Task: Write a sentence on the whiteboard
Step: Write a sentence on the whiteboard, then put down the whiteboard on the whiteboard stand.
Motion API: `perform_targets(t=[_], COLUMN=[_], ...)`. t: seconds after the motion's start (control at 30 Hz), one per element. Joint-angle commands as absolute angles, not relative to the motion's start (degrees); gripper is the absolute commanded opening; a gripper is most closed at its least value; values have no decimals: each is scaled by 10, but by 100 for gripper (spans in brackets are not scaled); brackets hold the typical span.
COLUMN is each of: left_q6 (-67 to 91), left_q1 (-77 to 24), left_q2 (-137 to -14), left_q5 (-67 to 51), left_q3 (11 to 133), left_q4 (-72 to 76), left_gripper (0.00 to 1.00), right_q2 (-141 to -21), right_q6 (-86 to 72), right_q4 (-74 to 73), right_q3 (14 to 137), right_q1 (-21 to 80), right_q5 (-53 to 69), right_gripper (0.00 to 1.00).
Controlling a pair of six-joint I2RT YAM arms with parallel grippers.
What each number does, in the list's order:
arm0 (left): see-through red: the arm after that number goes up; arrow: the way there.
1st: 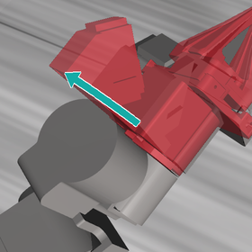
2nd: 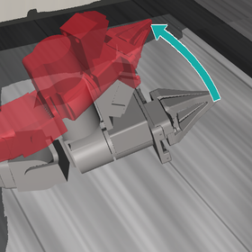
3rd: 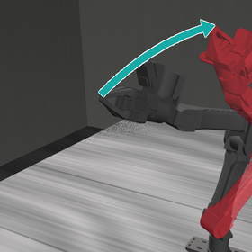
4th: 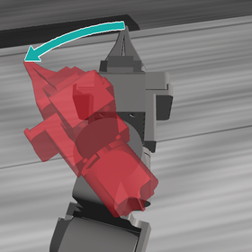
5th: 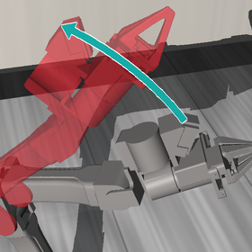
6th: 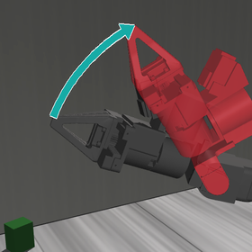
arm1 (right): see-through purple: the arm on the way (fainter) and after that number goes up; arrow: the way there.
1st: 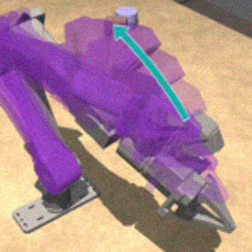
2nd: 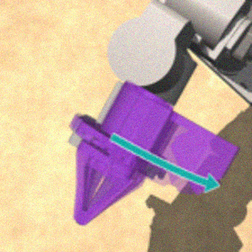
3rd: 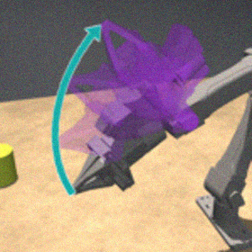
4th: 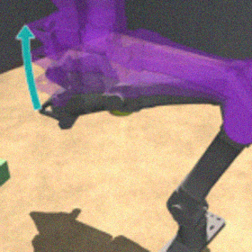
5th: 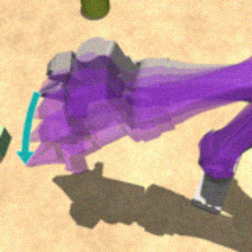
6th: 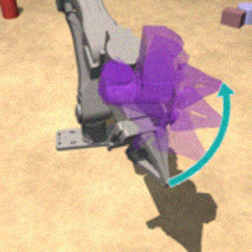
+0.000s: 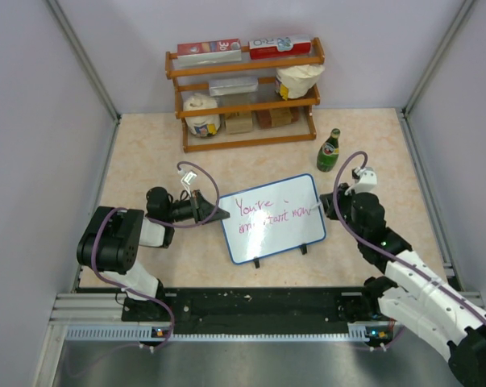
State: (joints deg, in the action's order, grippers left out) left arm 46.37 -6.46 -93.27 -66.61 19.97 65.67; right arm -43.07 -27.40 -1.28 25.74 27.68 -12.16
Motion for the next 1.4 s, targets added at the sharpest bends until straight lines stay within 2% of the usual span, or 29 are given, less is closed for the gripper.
perform_targets(t=[0.0,0.3,0.6,0.73,0.9,1.17,1.27,1.3,1.33,1.37], left_q6=[432,432,432,418,358,255,241,234,225,220], left_q1=[-58,-58,-58,-58,-58,-58,-58,-58,-58,-59], left_q2=[-940,-939,-938,-920,-857,-637,-549,-520,-495,-470], left_q5=[-646,-645,-644,-637,-602,-475,-408,-378,-356,-337], left_q3=[198,197,197,192,190,197,198,201,205,210], left_q4=[682,682,684,666,560,314,240,213,185,153], left_gripper=[0,0,1,18,35,67,75,90,99,99], right_q2=[-439,-435,-360,-315,-267,-227,-215,-211,-207,-200], right_q6=[-260,-267,-308,-332,-359,-414,-429,-432,-439,-445], right_q4=[18,14,-43,-76,-125,-184,-211,-222,-235,-248], right_q3=[288,294,292,280,269,230,219,216,214,210], right_q1=[265,265,265,265,265,265,265,265,265,265], right_q5=[-134,-106,-68,-41,-5,55,68,70,70,73], right_gripper=[0,0,0,0,0,0,0,0,0,0])
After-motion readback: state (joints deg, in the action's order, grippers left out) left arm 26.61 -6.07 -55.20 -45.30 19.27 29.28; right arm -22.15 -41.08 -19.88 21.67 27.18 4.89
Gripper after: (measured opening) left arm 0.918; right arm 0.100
